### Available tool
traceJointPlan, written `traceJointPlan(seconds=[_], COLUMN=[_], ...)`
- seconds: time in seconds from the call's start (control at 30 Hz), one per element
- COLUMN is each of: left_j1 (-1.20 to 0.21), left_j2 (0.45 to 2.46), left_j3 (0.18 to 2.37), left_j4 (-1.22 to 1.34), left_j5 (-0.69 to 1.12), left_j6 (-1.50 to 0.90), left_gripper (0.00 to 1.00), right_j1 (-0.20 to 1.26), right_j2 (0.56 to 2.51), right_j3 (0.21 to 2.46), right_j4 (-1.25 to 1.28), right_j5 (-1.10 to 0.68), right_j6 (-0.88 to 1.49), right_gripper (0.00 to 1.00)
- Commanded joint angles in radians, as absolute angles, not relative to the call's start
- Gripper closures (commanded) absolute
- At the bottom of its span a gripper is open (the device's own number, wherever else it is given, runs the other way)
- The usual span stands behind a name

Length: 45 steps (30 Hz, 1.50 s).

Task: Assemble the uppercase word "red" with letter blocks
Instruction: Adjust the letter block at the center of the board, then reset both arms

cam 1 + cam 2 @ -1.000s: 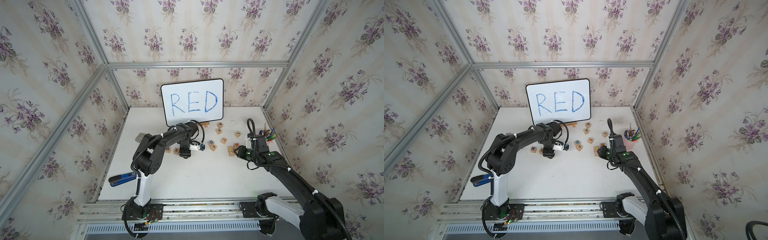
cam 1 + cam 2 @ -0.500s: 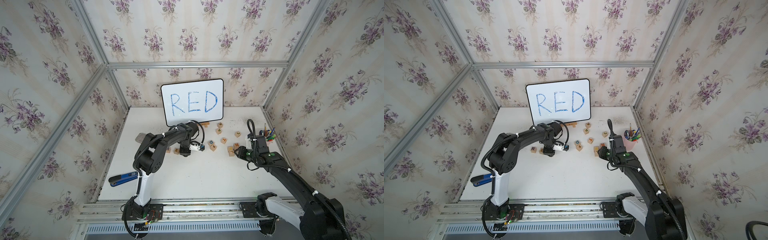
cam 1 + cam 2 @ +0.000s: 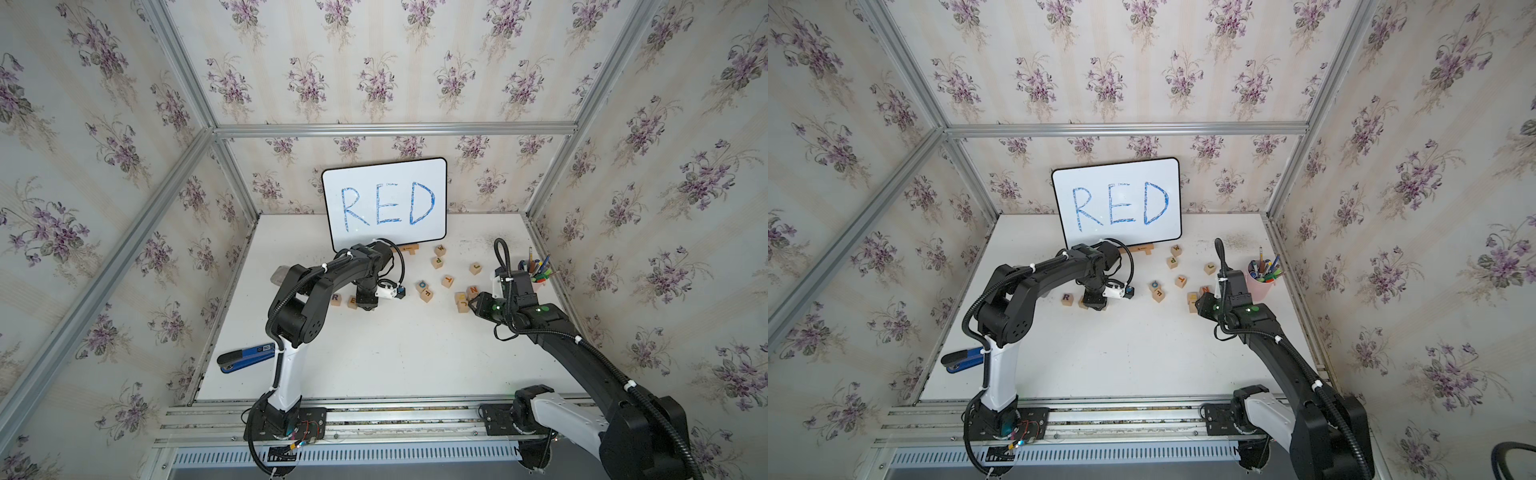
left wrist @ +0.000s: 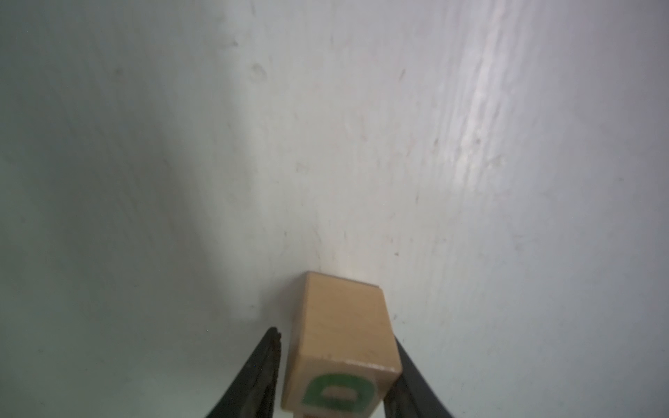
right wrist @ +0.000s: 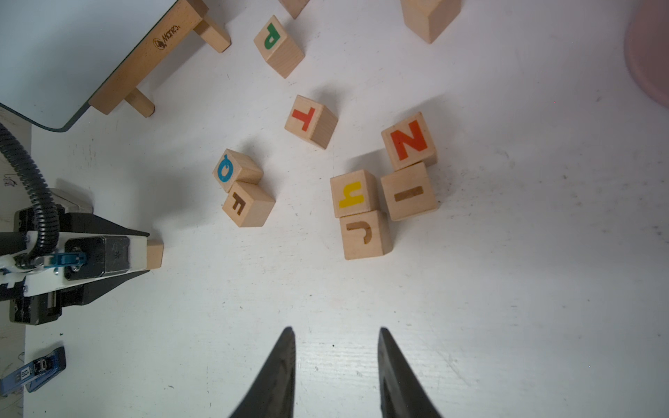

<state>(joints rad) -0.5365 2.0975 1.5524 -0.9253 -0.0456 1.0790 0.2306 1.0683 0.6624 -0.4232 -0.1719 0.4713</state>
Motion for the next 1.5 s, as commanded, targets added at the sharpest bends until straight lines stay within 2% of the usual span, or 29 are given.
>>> traceJointPlan(seconds=[0.0, 0.13, 0.5, 0.53, 0.6, 0.63, 0.73, 0.9, 1.1, 1.3, 1.47], left_j1=[-0.537, -0.537, -0.537, -0.537, -0.534, -0.531, -0.521, -0.473, -0.374, -0.264, -0.181], left_j2=[2.092, 2.064, 1.885, 1.865, 1.831, 1.811, 1.766, 1.697, 1.62, 1.491, 1.349], left_j3=[1.558, 1.558, 1.556, 1.56, 1.573, 1.577, 1.579, 1.568, 1.519, 1.348, 1.151], left_j4=[-0.937, -0.938, -0.941, -0.941, -0.94, -0.941, -0.939, -0.925, -0.867, -0.686, -0.492], left_j5=[-0.038, -0.029, 0.0, 0.005, 0.017, 0.026, 0.042, 0.078, 0.09, 0.014, -0.067], left_j6=[1.096, 1.081, 0.961, 0.93, 0.858, 0.82, 0.712, 0.529, 0.291, 0.076, -0.057], left_gripper=[0.4, 0.3, 0.17, 0.15, 0.12, 0.09, 0.01, 0.01, 0.01, 0.01, 0.01], right_j1=[0.232, 0.232, 0.232, 0.232, 0.232, 0.232, 0.232, 0.232, 0.233, 0.232, 0.232], right_j2=[1.068, 1.063, 1.084, 1.091, 1.11, 1.123, 1.157, 1.176, 1.138, 1.06, 1.133], right_j3=[0.664, 0.666, 0.711, 0.72, 0.739, 0.749, 0.779, 0.798, 0.706, 0.522, 0.59], right_j4=[-0.411, -0.416, -0.403, -0.397, -0.385, -0.378, -0.355, -0.258, 0.016, 0.376, 0.347], right_j5=[-0.168, -0.161, -0.164, -0.167, -0.179, -0.184, -0.2, -0.238, -0.244, -0.2, -0.186], right_j6=[0.484, 0.485, 0.477, 0.477, 0.475, 0.472, 0.455, 0.41, 0.347, 0.217, 0.103], right_gripper=[0.65, 0.61, 0.43, 0.39, 0.21, 0.01, 0.0, 0.0, 0.0, 0.0, 0.0])
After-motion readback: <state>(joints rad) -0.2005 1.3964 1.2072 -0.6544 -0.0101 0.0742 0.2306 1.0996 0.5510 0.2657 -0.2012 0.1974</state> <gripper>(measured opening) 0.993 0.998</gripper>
